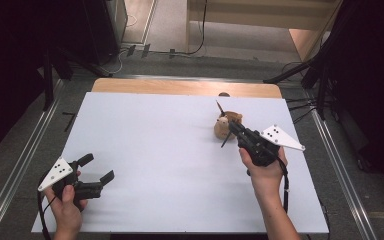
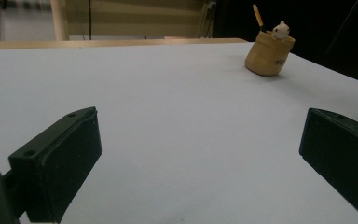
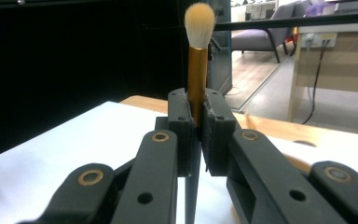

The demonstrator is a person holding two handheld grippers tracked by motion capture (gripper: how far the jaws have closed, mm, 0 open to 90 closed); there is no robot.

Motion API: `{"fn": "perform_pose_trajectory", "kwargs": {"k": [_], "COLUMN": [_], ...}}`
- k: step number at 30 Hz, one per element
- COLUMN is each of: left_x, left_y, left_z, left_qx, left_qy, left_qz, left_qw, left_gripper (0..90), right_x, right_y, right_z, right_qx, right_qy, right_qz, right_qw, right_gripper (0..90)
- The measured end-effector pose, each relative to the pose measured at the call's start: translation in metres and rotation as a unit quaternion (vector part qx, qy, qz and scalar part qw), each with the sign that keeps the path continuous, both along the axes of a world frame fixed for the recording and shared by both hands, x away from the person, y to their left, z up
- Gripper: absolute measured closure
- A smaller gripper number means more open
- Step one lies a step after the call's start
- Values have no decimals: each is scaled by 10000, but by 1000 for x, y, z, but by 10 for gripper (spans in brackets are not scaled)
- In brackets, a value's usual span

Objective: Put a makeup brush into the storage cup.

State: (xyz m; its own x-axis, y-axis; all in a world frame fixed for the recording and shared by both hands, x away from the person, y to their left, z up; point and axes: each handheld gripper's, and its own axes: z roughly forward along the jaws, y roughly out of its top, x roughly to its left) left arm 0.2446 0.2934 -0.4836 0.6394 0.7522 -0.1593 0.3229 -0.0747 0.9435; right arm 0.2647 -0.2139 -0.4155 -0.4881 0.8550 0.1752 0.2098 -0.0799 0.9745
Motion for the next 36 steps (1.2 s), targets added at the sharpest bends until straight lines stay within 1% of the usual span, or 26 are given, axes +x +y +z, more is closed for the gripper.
{"fn": "perform_pose_trajectory", "kwargs": {"k": [5, 11, 22, 26, 36], "left_x": [0, 0, 0, 0, 0], "left_y": [1, 3, 3, 3, 3], "left_z": [0, -1, -2, -2, -2], "left_qx": [1, 5, -6, -12, 10], "left_qy": [-7, 4, 1, -8, -1], "left_qz": [19, 25, 58, 63, 61], "left_qw": [10000, 10000, 10000, 10000, 10000], "left_gripper": [0, 0, 0, 0, 0], "right_x": [7, 16, 31, 35, 48], "right_y": [-9, -16, -19, -20, -23], "right_z": [8, 14, 21, 21, 19], "right_qx": [48, 124, 29, 12, -133], "right_qy": [-37, -85, -154, -154, -208], "right_qz": [-112, -240, -413, -476, -678], "right_qw": [9999, 9996, 9990, 9987, 9974], "right_gripper": [851, 851, 851, 851, 851]}}
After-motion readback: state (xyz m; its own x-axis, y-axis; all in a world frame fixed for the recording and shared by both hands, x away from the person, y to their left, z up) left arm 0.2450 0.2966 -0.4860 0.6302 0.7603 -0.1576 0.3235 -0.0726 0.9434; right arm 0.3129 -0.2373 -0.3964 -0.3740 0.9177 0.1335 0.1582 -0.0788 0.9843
